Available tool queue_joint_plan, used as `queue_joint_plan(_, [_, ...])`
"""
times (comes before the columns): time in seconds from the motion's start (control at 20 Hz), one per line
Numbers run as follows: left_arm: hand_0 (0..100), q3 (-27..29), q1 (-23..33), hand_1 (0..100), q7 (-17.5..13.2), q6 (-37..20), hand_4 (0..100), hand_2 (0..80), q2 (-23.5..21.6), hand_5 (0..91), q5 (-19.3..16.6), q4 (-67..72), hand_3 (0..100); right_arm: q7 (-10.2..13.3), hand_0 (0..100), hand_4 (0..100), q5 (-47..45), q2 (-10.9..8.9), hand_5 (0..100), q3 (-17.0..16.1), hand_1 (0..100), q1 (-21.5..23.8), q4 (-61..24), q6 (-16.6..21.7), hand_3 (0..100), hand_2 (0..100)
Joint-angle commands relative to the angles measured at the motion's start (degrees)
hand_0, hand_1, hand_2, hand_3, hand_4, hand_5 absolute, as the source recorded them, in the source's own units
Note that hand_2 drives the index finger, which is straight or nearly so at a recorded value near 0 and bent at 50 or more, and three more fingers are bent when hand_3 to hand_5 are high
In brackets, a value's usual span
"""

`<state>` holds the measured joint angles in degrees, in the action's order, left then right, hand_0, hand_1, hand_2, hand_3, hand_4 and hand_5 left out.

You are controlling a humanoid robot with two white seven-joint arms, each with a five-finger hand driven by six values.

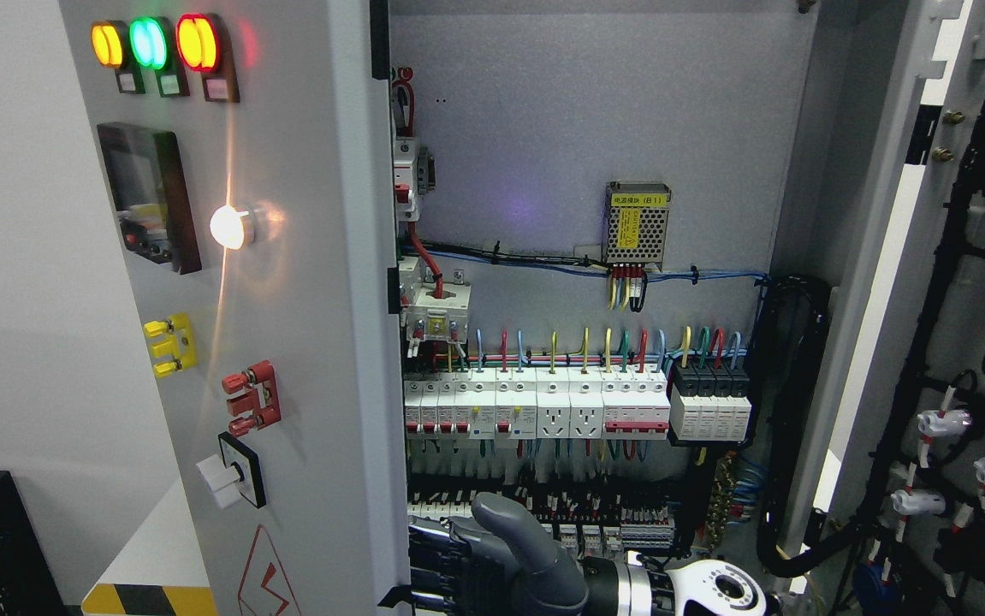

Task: Open door with both hands
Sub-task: 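Sweep the right hand farther outward to swing the indicator-light door wide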

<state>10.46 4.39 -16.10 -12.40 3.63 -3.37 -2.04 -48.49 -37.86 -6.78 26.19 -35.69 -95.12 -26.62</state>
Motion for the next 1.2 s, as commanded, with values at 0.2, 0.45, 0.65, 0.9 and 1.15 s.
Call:
queue_joint_plan(0.2, [0,-0.09,0.0,0,0.02,0.01,0,0.0,0.06,0.0,0.03,-0.07,0,-0.02,0,0,1.39,0.36,0,5.1,0,0.27,-0.33,0.34,0,0])
queue_joint_plan(0.45, [0,-0.09,0.0,0,0.02,0.01,0,0.0,0.06,0.0,0.03,-0.07,0,-0.02,0,0,1.48,2.12,0,5.54,0,0.09,-0.24,0.34,0,0])
queue_joint_plan(0.65, [0,-0.09,0.0,0,0.02,0.01,0,0.0,0.06,0.0,-0.06,-0.07,0,-0.02,0,0,1.56,3.0,0,7.3,0,-0.17,-0.24,0.42,0,0])
queue_joint_plan(0.9, [0,0.0,0.0,0,0.02,0.01,0,0.0,0.06,0.0,-0.06,-0.07,0,1.38,0,0,2.71,4.93,0,8.79,0,-0.17,-0.42,0.43,0,0])
queue_joint_plan(1.15, [0,0.0,0.0,0,0.02,0.01,0,0.0,0.06,0.0,0.03,-0.07,0,1.56,0,0,4.46,5.37,0,9.94,0,-0.26,-0.59,0.43,0,0])
